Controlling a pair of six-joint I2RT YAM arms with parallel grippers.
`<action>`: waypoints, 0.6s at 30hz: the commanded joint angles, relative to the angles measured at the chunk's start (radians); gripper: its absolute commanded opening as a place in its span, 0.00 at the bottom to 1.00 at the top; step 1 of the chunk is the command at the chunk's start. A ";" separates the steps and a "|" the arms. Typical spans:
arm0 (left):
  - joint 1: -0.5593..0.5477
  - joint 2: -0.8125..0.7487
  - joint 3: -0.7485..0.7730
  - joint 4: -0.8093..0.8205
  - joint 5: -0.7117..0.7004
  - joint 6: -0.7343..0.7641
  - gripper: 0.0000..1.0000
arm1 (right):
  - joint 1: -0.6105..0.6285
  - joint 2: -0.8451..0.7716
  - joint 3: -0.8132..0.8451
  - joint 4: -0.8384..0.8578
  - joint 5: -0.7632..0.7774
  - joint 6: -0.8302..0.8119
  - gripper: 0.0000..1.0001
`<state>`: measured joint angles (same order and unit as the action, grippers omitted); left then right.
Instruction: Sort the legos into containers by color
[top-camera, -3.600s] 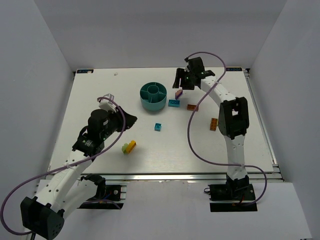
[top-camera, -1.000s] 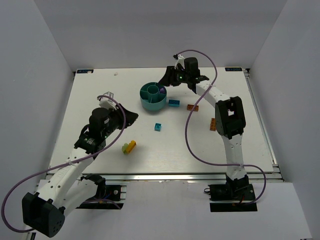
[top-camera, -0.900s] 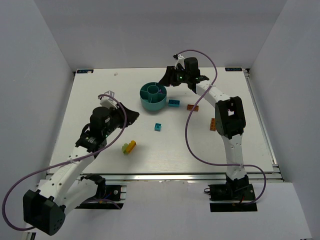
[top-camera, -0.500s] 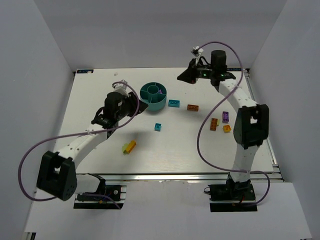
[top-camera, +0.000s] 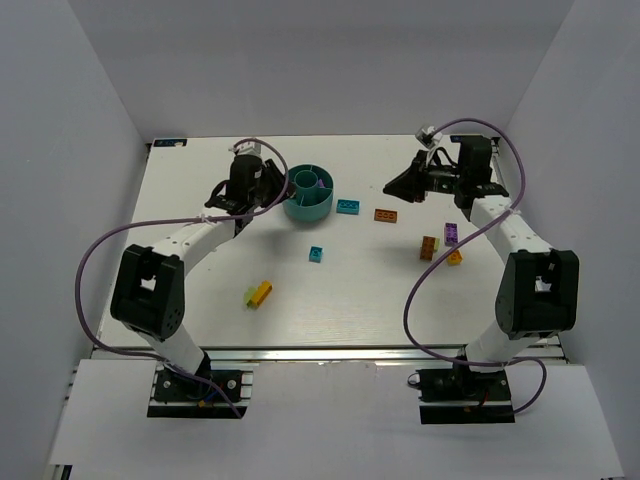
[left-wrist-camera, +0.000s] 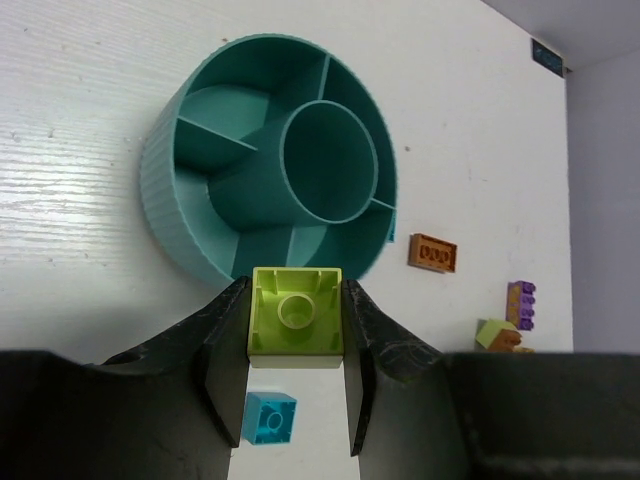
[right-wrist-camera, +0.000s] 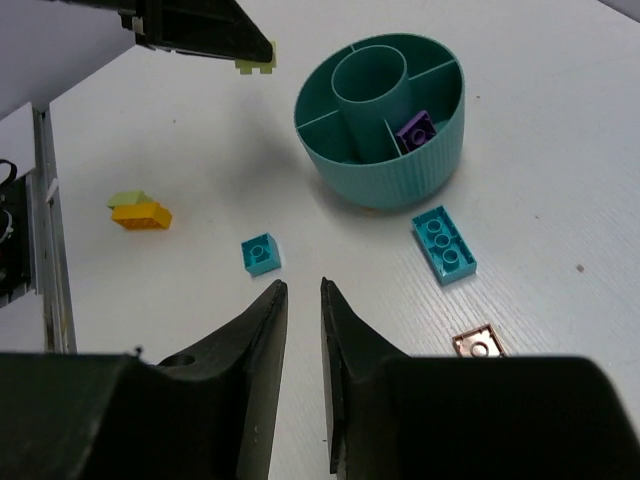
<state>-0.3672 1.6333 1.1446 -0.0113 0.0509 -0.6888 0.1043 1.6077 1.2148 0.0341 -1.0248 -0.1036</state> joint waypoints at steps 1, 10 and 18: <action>0.004 0.014 0.053 -0.033 -0.078 -0.012 0.08 | -0.021 -0.051 -0.015 0.049 -0.029 0.018 0.26; 0.004 0.076 0.087 -0.009 -0.118 -0.032 0.17 | -0.038 -0.057 -0.026 0.058 -0.037 0.033 0.28; 0.004 0.128 0.113 0.004 -0.121 -0.069 0.27 | -0.043 -0.074 -0.049 0.059 -0.034 0.036 0.28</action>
<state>-0.3672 1.7603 1.2148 -0.0219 -0.0521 -0.7364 0.0692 1.5826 1.1721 0.0582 -1.0363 -0.0738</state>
